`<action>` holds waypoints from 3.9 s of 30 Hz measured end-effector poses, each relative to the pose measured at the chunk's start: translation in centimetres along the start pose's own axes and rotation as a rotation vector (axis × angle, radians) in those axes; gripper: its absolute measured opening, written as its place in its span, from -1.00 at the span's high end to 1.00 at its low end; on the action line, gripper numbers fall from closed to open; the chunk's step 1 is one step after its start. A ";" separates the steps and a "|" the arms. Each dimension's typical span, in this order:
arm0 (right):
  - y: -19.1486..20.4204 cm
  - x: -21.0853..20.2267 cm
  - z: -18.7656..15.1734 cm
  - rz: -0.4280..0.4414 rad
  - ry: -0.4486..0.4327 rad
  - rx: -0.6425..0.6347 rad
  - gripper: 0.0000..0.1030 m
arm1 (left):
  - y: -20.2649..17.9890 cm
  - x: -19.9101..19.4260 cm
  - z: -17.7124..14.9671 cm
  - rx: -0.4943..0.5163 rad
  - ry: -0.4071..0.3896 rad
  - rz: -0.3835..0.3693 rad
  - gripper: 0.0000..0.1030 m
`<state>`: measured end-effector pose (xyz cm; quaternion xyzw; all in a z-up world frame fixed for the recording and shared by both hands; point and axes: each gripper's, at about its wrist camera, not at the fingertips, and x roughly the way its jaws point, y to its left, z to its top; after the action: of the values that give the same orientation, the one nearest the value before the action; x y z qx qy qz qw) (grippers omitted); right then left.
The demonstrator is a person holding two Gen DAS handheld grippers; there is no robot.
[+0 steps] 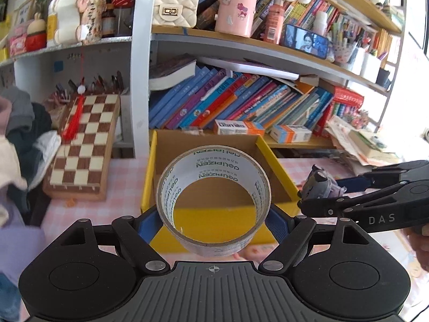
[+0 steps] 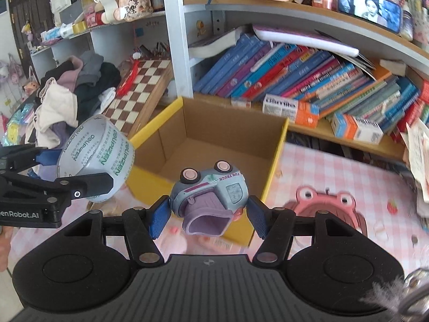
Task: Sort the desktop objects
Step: 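Carry the tape roll and toy car over the yellow box with both tools, then open the left tool to drop the tape roll while the right tool releases the car into the box, then withdraw both tools from the box back over the desk mat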
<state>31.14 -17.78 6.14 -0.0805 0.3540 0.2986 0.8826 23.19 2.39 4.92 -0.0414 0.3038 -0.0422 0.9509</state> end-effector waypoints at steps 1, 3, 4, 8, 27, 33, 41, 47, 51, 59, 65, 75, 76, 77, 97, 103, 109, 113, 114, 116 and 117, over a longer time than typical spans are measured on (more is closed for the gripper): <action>-0.2 0.4 0.5 0.004 -0.003 -0.008 -0.16 | -0.1 0.4 0.4 0.013 0.001 0.008 -0.61; -0.4 1.2 1.3 0.011 -0.009 -0.031 -0.16 | -0.2 1.4 1.2 0.033 0.007 0.023 -0.61; -0.5 1.7 1.7 0.014 -0.010 -0.043 -0.16 | -0.2 1.9 1.5 0.038 0.010 0.030 -0.61; -1.0 4.0 3.1 0.016 0.000 -0.092 -0.16 | -0.2 4.1 2.6 0.057 0.027 0.058 -0.61; -2.2 16.3 6.7 0.046 0.171 -0.430 -0.16 | -0.2 14.1 3.4 0.170 0.215 0.139 -0.61; -1.6 20.1 5.6 0.068 0.258 -0.560 -0.17 | -0.4 16.3 2.3 0.210 0.295 0.144 -0.61; -1.5 22.9 5.2 0.102 0.333 -0.633 -0.16 | -0.3 18.1 1.7 0.226 0.344 0.152 -0.62; -1.0 24.1 4.9 0.102 0.392 -0.698 -0.15 | -0.8 18.9 1.6 0.271 0.365 0.162 -0.62; -1.0 24.3 4.7 0.088 0.394 -0.715 -0.16 | -1.0 19.3 1.7 0.295 0.376 0.167 -0.63; -1.3 24.3 5.1 0.093 0.374 -0.685 -0.26 | -1.3 19.2 1.7 0.300 0.391 0.188 -0.64; -1.4 23.6 5.5 0.091 0.360 -0.656 -0.40 | -1.6 18.2 2.0 0.309 0.379 0.214 -0.67; -1.3 19.5 6.4 0.080 0.276 -0.618 -0.43 | -1.6 14.5 3.1 0.298 0.277 0.248 -0.69; -1.3 18.9 6.4 0.079 0.263 -0.610 -0.43 | -1.5 13.9 3.1 0.291 0.266 0.248 -0.69; -1.3 18.3 6.5 0.074 0.249 -0.604 -0.43 | -1.5 13.3 3.2 0.290 0.254 0.249 -0.69; 0.5 4.5 4.8 -0.058 0.053 -0.366 -0.39 | -1.3 1.9 2.3 0.315 0.060 0.153 -0.79; 1.8 1.1 3.1 -0.079 0.026 -0.322 -0.39 | -1.7 -0.8 0.4 0.352 0.060 0.107 -0.79; 2.7 -2.1 0.9 -0.088 0.010 -0.261 -0.40 | -1.5 -3.3 -1.2 0.360 0.049 0.082 -0.79; 3.5 -4.0 -0.9 -0.085 -0.001 -0.221 -0.40 | -1.1 -4.9 -2.3 0.358 0.040 0.074 -0.79; 3.7 -4.4 -1.5 -0.086 -0.003 -0.210 -0.41 | -0.9 -5.3 -2.6 0.355 0.039 0.072 -0.79; 4.2 -5.2 -2.5 -0.090 -0.008 -0.188 -0.41 | -0.6 -6.0 -3.2 0.343 0.039 0.073 -0.80; 4.4 -5.5 -3.1 -0.094 -0.012 -0.175 -0.41 | -0.4 -6.3 -3.5 0.337 0.039 0.074 -0.80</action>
<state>23.65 -17.90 7.89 -0.1721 0.3172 0.2871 0.8873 16.00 2.51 5.73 0.1306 0.3122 -0.0583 0.9392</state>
